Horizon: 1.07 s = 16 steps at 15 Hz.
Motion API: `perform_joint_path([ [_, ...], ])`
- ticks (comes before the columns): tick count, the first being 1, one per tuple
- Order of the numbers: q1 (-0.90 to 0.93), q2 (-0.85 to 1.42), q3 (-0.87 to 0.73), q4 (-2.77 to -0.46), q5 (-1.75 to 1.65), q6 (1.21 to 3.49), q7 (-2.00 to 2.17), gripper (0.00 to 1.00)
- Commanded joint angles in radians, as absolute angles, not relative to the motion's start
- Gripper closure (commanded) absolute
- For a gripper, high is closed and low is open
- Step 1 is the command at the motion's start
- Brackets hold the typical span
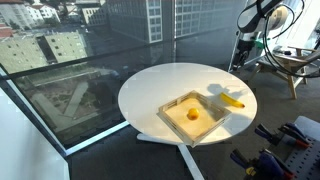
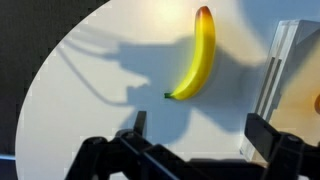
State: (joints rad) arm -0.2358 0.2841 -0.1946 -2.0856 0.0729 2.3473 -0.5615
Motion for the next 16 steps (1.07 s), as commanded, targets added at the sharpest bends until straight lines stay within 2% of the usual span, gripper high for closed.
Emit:
perform_joint_path([
  [1,-0.254,0.312,-0.170,-2.053,0.072,2.319,-0.491,0.00],
  [16,-0.255,0.378,-0.148,-2.061,0.075,2.330,-0.373,0.00],
])
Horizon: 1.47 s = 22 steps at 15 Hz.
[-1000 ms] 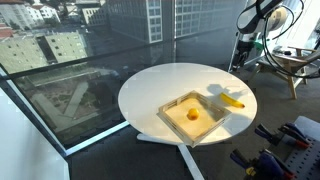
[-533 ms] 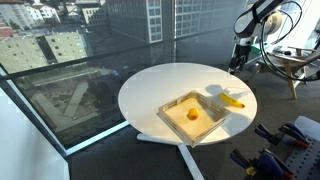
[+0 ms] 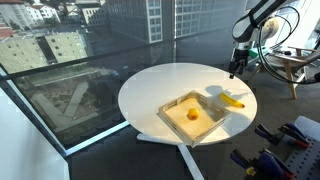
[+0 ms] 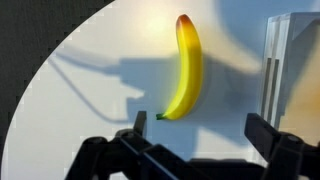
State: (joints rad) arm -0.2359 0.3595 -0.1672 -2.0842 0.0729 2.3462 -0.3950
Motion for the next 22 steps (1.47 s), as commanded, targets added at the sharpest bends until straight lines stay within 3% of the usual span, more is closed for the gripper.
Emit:
perform_joint_path([
  [1,-0.256,0.382,-0.147,-2.061,0.075,2.330,-0.373,0.00],
  [22,-0.278,0.511,-0.104,-2.061,0.069,2.528,-0.386,0.00],
])
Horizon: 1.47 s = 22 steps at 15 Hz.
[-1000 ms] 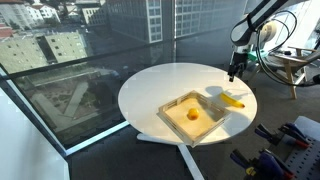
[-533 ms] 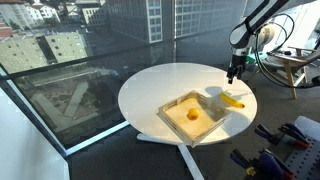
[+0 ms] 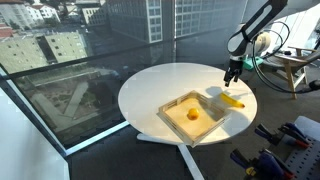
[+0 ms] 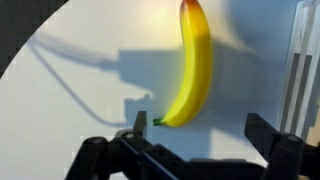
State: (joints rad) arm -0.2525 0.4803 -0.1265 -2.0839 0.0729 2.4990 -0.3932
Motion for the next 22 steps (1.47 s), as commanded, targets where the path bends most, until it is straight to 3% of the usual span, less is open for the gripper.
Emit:
perform_joint_path([
  [1,-0.279,0.520,-0.102,-2.062,0.067,2.540,-0.385,0.00],
  [22,-0.298,0.628,-0.094,-2.051,0.048,2.618,-0.376,0.00],
])
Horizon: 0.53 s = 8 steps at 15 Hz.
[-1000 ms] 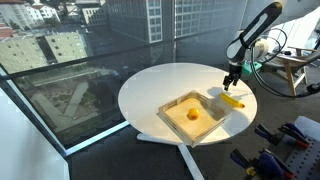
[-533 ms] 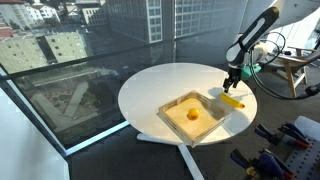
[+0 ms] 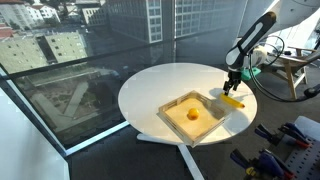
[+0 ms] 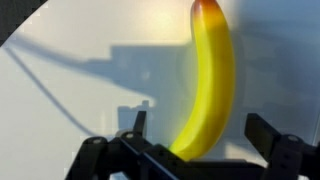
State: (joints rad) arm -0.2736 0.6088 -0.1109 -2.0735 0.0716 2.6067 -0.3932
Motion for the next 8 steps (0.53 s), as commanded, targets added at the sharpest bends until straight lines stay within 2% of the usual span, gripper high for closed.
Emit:
perform_joint_path([
  [1,-0.299,0.631,-0.094,-2.050,0.048,2.619,-0.376,0.00],
  [8,-0.289,0.651,-0.107,-2.054,0.025,2.657,-0.361,0.00],
])
